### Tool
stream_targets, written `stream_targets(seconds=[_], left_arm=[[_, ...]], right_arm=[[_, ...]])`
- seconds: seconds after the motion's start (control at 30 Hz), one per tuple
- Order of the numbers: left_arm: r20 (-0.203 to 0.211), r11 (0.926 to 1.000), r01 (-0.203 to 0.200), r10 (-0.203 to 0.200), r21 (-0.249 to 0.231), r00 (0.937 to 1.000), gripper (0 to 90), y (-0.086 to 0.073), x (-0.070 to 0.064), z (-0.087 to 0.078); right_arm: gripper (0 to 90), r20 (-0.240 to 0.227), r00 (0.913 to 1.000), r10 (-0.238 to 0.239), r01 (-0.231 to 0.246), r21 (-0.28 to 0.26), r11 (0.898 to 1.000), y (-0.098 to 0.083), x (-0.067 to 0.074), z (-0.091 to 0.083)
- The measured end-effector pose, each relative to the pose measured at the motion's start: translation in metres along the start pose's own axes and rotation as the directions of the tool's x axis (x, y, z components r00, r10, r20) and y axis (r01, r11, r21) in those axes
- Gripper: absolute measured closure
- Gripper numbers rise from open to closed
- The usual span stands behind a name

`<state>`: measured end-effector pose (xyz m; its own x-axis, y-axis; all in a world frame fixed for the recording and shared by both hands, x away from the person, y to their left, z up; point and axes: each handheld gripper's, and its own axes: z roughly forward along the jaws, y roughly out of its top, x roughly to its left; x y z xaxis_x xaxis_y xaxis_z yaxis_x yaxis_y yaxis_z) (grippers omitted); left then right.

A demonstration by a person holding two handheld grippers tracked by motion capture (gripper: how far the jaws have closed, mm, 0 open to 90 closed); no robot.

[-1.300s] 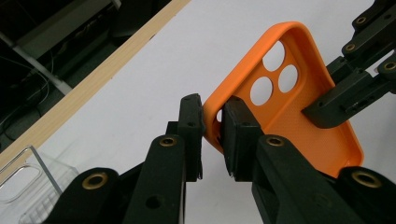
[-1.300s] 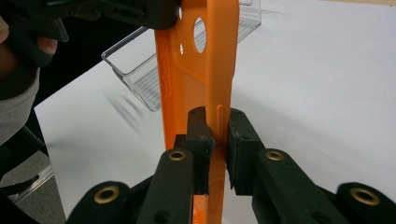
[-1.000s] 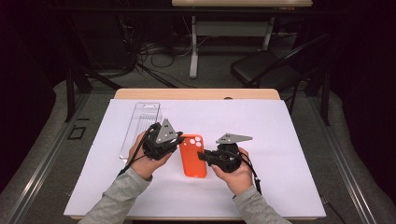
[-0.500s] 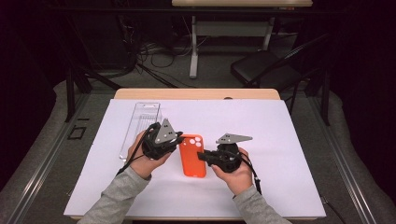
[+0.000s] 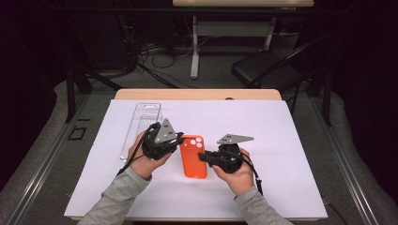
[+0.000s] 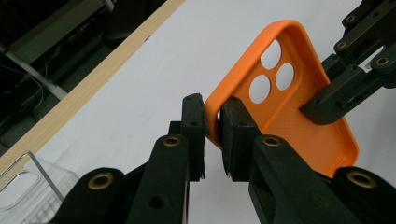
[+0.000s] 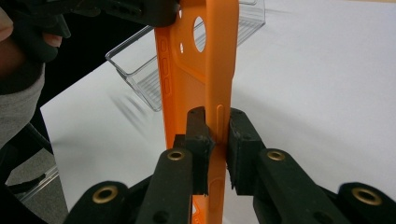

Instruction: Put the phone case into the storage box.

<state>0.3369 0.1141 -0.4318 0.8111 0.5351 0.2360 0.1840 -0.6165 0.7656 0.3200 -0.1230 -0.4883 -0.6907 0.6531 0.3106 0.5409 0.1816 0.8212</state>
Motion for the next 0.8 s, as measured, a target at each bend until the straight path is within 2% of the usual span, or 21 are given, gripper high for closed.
stream_targets(seconds=[0.27,0.5,0.73,0.8], left_arm=[[0.004,1.0000,0.006,-0.006,-0.003,1.0000,81.1,-0.001,0.001,0.000],[-0.001,0.9999,0.016,-0.016,0.002,0.9999,81.1,-0.003,0.004,0.001],[-0.007,0.9992,0.039,-0.039,0.003,0.9992,81.1,-0.006,0.011,0.000],[-0.006,0.9983,0.058,-0.058,-0.001,0.9983,81.1,-0.007,0.014,0.000]], right_arm=[[77.8,-0.010,0.9998,0.015,-0.015,-0.001,1.000,0.000,-0.001,0.000],[70.8,-0.022,0.9995,0.024,-0.024,-0.005,1.000,0.000,-0.002,0.000],[64.3,-0.012,0.9999,0.011,-0.012,-0.034,0.999,0.001,-0.005,-0.002],[62.4,-0.009,0.9999,0.014,-0.014,-0.040,0.999,0.002,-0.006,-0.002]])
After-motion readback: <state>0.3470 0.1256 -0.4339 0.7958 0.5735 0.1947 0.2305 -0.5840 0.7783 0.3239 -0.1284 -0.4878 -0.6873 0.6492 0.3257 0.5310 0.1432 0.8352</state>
